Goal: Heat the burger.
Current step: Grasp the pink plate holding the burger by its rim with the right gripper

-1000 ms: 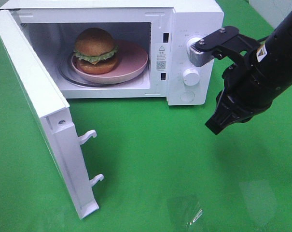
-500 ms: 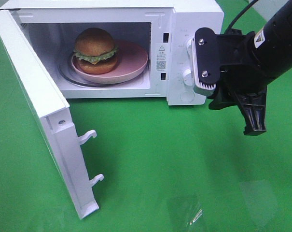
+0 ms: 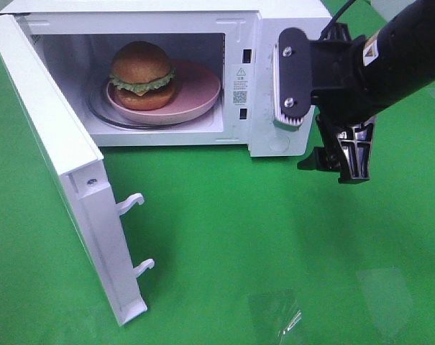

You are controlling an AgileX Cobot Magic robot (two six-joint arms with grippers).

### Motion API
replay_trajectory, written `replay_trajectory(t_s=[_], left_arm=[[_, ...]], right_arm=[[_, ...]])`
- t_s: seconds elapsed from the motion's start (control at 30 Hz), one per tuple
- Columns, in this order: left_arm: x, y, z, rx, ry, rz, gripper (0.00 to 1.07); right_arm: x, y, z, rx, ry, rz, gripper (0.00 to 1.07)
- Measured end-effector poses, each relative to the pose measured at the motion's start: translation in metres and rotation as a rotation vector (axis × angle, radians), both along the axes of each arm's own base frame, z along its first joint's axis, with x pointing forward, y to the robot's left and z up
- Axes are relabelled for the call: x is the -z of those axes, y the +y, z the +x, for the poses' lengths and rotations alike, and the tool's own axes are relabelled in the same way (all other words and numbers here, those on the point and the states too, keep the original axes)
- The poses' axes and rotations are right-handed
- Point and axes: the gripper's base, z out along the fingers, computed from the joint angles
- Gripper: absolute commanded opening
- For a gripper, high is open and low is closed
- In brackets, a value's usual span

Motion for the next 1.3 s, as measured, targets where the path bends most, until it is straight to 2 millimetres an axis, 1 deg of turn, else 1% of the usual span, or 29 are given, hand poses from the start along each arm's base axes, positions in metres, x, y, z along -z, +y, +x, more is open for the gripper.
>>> replay_trajectory(t_s=[0.03, 0.07, 0.1, 0.13, 0.17, 0.2, 0.27, 0.3, 0.33, 0.37, 0.4, 0.43, 0.47, 0.5, 0.53, 0.57, 0.6, 0.63, 0.67, 0.77, 0.8, 0.87, 0.9, 0.93, 0.97, 1.07, 1.1, 1.3], left_arm=[[0.000, 0.000, 0.000, 0.000, 0.000, 0.000, 1.00], [0.000, 0.000, 0.000, 0.000, 0.000, 0.000, 1.00], [0.000, 0.000, 0.000, 0.000, 0.000, 0.000, 1.00], [0.000, 0.000, 0.000, 0.000, 0.000, 0.000, 1.00], [0.000, 0.000, 0.000, 0.000, 0.000, 0.000, 1.00], [0.000, 0.000, 0.000, 0.000, 0.000, 0.000, 1.00], [0.000, 0.000, 0.000, 0.000, 0.000, 0.000, 1.00], [0.000, 0.000, 0.000, 0.000, 0.000, 0.000, 1.00], [0.000, 0.000, 0.000, 0.000, 0.000, 0.000, 1.00], [0.000, 0.000, 0.000, 0.000, 0.000, 0.000, 1.00], [0.000, 0.000, 0.000, 0.000, 0.000, 0.000, 1.00], [0.000, 0.000, 0.000, 0.000, 0.000, 0.000, 1.00], [0.000, 0.000, 0.000, 0.000, 0.000, 0.000, 1.00], [0.000, 0.000, 0.000, 0.000, 0.000, 0.000, 1.00], [0.000, 0.000, 0.000, 0.000, 0.000, 0.000, 1.00], [0.000, 0.000, 0.000, 0.000, 0.000, 0.000, 1.00], [0.000, 0.000, 0.000, 0.000, 0.000, 0.000, 1.00], [0.000, 0.000, 0.000, 0.000, 0.000, 0.000, 1.00], [0.000, 0.000, 0.000, 0.000, 0.000, 0.000, 1.00], [0.000, 0.000, 0.000, 0.000, 0.000, 0.000, 1.00], [0.000, 0.000, 0.000, 0.000, 0.000, 0.000, 1.00], [0.000, 0.000, 0.000, 0.000, 0.000, 0.000, 1.00], [0.000, 0.000, 0.000, 0.000, 0.000, 0.000, 1.00], [0.000, 0.000, 0.000, 0.000, 0.000, 0.000, 1.00], [0.000, 0.000, 0.000, 0.000, 0.000, 0.000, 1.00], [0.000, 0.000, 0.000, 0.000, 0.000, 0.000, 1.00], [0.000, 0.000, 0.000, 0.000, 0.000, 0.000, 1.00], [0.000, 0.000, 0.000, 0.000, 0.000, 0.000, 1.00]], right_arm=[[0.008, 0.006, 0.000, -0.041, -0.003, -0.054, 1.00], [0.008, 0.006, 0.000, -0.041, -0.003, -0.054, 1.00], [0.012, 0.014, 0.000, -0.080, -0.006, -0.090, 1.00], [0.012, 0.014, 0.000, -0.080, -0.006, -0.090, 1.00], [0.014, 0.023, 0.003, -0.110, -0.014, -0.104, 0.99], [0.014, 0.023, 0.003, -0.110, -0.014, -0.104, 0.99], [0.016, 0.041, 0.011, -0.139, -0.027, -0.107, 0.99], [0.016, 0.041, 0.011, -0.139, -0.027, -0.107, 0.99], [0.014, 0.050, 0.017, -0.144, -0.043, -0.101, 0.98], [0.014, 0.050, 0.017, -0.144, -0.043, -0.101, 0.98], [0.014, 0.061, 0.023, -0.150, -0.059, -0.101, 0.98], [0.014, 0.061, 0.023, -0.150, -0.059, -0.101, 0.98], [0.014, 0.071, 0.029, -0.151, -0.072, -0.098, 0.97], [0.014, 0.071, 0.029, -0.151, -0.072, -0.098, 0.97], [0.014, 0.080, 0.034, -0.159, -0.091, -0.096, 0.97], [0.014, 0.080, 0.034, -0.159, -0.091, -0.096, 0.97], [0.015, 0.088, 0.040, -0.164, -0.108, -0.087, 0.96], [0.015, 0.088, 0.040, -0.164, -0.108, -0.087, 0.96], [0.018, 0.095, 0.044, -0.175, -0.113, -0.089, 0.96], [0.022, 0.101, 0.047, -0.182, -0.113, -0.094, 0.96], [0.026, 0.107, 0.051, -0.186, -0.110, -0.095, 0.95], [0.028, 0.110, 0.053, -0.189, -0.112, -0.097, 0.95], [0.031, 0.115, 0.056, -0.190, -0.112, -0.095, 0.95], [0.031, 0.115, 0.056, -0.190, -0.112, -0.095, 0.95], [0.032, 0.121, 0.059, -0.197, -0.120, -0.090, 0.94], [0.035, 0.127, 0.063, -0.204, -0.129, -0.086, 0.94], [0.037, 0.133, 0.069, -0.210, -0.143, -0.074, 0.94], [0.045, 0.144, 0.080, -0.214, -0.154, -0.061, 0.93]])
